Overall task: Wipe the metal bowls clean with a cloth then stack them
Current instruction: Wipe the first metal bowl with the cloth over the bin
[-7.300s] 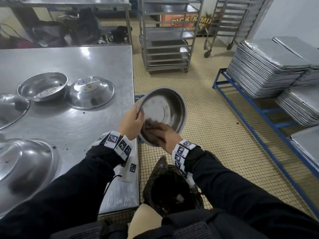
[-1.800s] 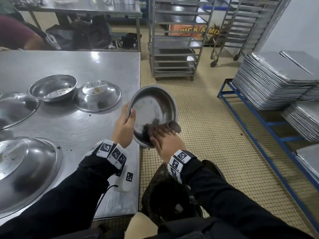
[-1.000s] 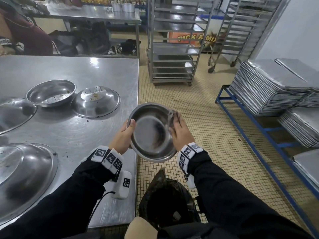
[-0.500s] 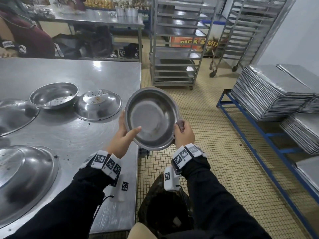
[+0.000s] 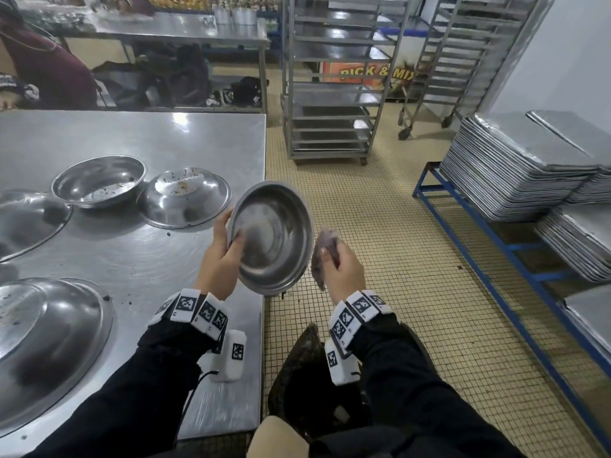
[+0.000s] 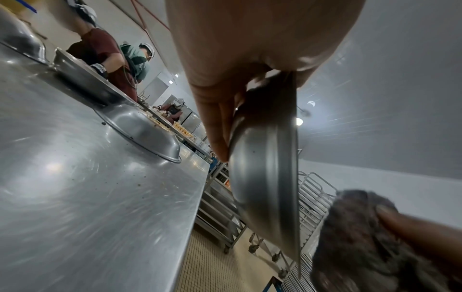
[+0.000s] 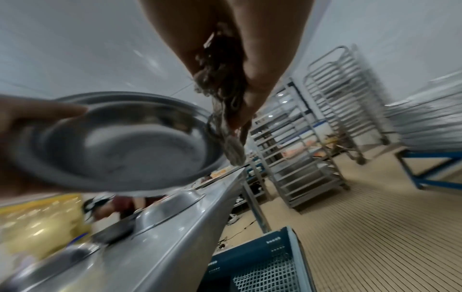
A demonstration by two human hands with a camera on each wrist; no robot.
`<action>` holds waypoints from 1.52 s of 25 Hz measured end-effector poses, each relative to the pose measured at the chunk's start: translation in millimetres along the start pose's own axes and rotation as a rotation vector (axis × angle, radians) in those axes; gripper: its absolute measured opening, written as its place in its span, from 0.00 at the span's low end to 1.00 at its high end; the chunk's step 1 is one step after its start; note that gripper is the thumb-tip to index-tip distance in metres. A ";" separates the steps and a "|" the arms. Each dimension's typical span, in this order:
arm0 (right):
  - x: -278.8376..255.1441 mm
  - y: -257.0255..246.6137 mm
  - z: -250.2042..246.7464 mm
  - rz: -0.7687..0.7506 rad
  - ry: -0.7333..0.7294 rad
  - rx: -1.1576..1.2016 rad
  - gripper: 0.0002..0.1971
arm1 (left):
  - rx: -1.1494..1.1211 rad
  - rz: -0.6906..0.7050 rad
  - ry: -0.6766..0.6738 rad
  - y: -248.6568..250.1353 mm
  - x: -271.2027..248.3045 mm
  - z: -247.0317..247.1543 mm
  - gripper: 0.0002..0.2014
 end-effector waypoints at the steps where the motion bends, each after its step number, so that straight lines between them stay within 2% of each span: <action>1: -2.4 -6.6 7.4 -0.089 -0.056 -0.038 0.16 | -0.009 0.005 -0.001 -0.6 0.5 1.1 0.22; 4: -15.0 -23.9 36.3 -0.404 -0.297 -0.203 0.21 | -0.050 0.072 0.012 4.5 -1.5 10.3 0.21; 6: -23.6 -22.8 48.0 -0.512 -0.447 -0.283 0.23 | -0.073 0.113 0.026 10.2 -1.1 13.9 0.20; 8: -24.7 -12.0 44.5 -0.540 -0.498 -0.369 0.27 | -0.080 0.107 0.036 12.8 2.3 11.5 0.22; 11: -13.2 14.7 28.8 -0.579 -0.415 -0.637 0.31 | -0.087 0.063 0.048 6.4 6.5 3.4 0.19; 13: -8.5 20.2 24.3 -0.523 -0.400 -0.714 0.29 | -0.083 0.053 0.027 2.9 4.2 4.5 0.17; 17: -21.7 -8.2 34.4 -0.419 -0.571 -0.346 0.23 | -0.045 0.030 0.054 2.1 7.2 7.2 0.22; 18: -26.0 -12.9 36.6 -0.422 -0.607 -0.323 0.23 | -0.040 0.016 0.060 2.6 8.9 5.4 0.23; 20: -25.0 -6.9 37.1 -0.474 -0.643 -0.449 0.25 | -0.046 0.005 0.053 1.0 11.0 2.1 0.21; 22: -13.0 10.5 32.8 -0.505 -0.670 -0.711 0.27 | -0.055 -0.007 0.042 -2.0 8.4 -0.2 0.14; 24: 4.6 26.3 25.0 -0.442 -0.650 -0.898 0.27 | -0.056 -0.075 0.047 -6.9 4.8 1.3 0.13; 26: 22.7 33.9 19.5 -0.362 -0.607 -0.948 0.29 | -0.053 -0.177 0.036 -8.5 -0.2 6.0 0.15; 28: 35.9 25.1 15.6 -0.334 -0.561 -0.836 0.30 | -0.071 -0.262 0.032 -5.9 -3.7 10.2 0.15; 30: 45.2 12.4 11.6 -0.377 -0.486 -0.737 0.29 | -0.091 -0.303 0.027 -2.2 -5.4 9.7 0.15; 33: 61.5 2.0 3.8 -0.392 -0.316 -0.652 0.25 | -0.091 -0.344 -0.006 -0.5 -5.0 2.8 0.18; 35: 67.5 0.1 2.1 -0.349 -0.231 -0.537 0.23 | -0.099 -0.342 -0.026 2.8 -2.8 -1.1 0.19; 38: 65.7 -0.3 0.0 -0.231 -0.181 -0.284 0.17 | -0.182 -0.265 -0.018 6.4 0.7 -0.2 0.16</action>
Point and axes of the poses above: each hand's wrist, its own x-axis towards the middle knuckle, its own z-axis out of the palm, y = z × x, the point moved 1 cm from there along x, towards the middle knuckle, and after that the axes turned 6 degrees about -z, right-handed, at the moved point
